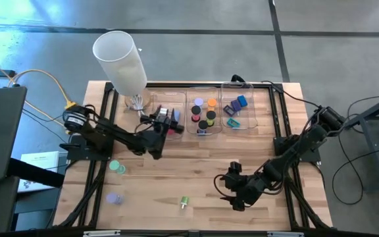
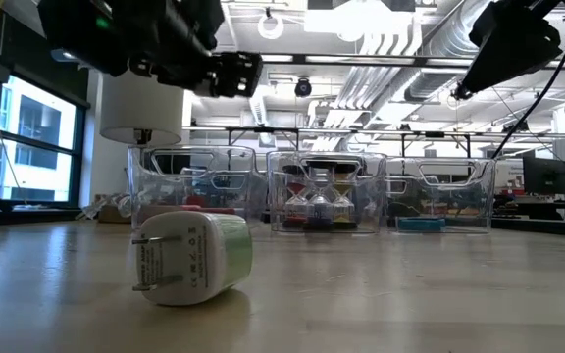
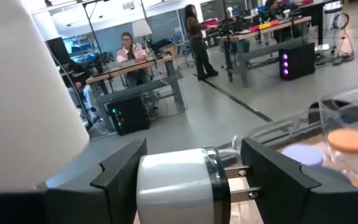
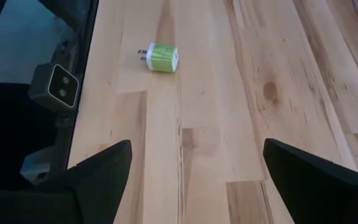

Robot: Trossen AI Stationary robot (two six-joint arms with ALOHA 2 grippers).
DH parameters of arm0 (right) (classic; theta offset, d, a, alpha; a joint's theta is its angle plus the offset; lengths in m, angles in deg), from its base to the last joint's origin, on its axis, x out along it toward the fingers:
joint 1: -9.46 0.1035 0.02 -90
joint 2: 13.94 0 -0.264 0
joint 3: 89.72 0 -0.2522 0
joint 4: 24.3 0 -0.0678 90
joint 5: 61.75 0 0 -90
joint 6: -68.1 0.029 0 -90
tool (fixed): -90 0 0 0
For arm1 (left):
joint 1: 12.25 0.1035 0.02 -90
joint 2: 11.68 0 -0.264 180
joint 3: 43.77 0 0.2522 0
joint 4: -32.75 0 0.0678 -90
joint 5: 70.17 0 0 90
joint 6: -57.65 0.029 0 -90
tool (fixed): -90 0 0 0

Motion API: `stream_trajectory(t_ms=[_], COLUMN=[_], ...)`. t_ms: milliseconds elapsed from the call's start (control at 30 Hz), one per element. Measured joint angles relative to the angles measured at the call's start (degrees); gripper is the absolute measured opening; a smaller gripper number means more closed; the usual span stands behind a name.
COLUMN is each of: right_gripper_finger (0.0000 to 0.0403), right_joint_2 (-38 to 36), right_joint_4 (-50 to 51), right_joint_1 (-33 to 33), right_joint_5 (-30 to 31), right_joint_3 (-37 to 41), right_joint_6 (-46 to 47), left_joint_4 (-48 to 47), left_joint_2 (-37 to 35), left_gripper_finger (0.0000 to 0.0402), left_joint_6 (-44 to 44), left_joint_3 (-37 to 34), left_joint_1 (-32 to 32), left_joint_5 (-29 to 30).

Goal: Pick & Place Office items
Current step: Put the white charger adapter into the left transparent bin

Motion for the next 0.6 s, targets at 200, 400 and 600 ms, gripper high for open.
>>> stream_trajectory(t_ms=[200,400,600], right_gripper_finger=[0.0352,0.0352,0.0352], right_joint_2=[0.0,0.0,0.0], right_joint_4=[-0.1,-0.2,-0.2], right_joint_1=[0.0,0.0,0.0], right_joint_5=[0.0,0.0,0.0], right_joint_3=[0.0,0.0,0.0], right_joint_6=[0.0,0.0,0.0], left_joint_4=[0.0,0.0,5.6], left_joint_2=[5.9,9.5,8.9], left_gripper_finger=[0.0241,0.0241,0.0241], left_joint_6=[-1.9,-4.5,-1.9], left_joint_3=[0.0,0.0,0.0], left_joint_1=[0.1,1.5,2.3], left_joint_5=[0.4,0.4,0.6])
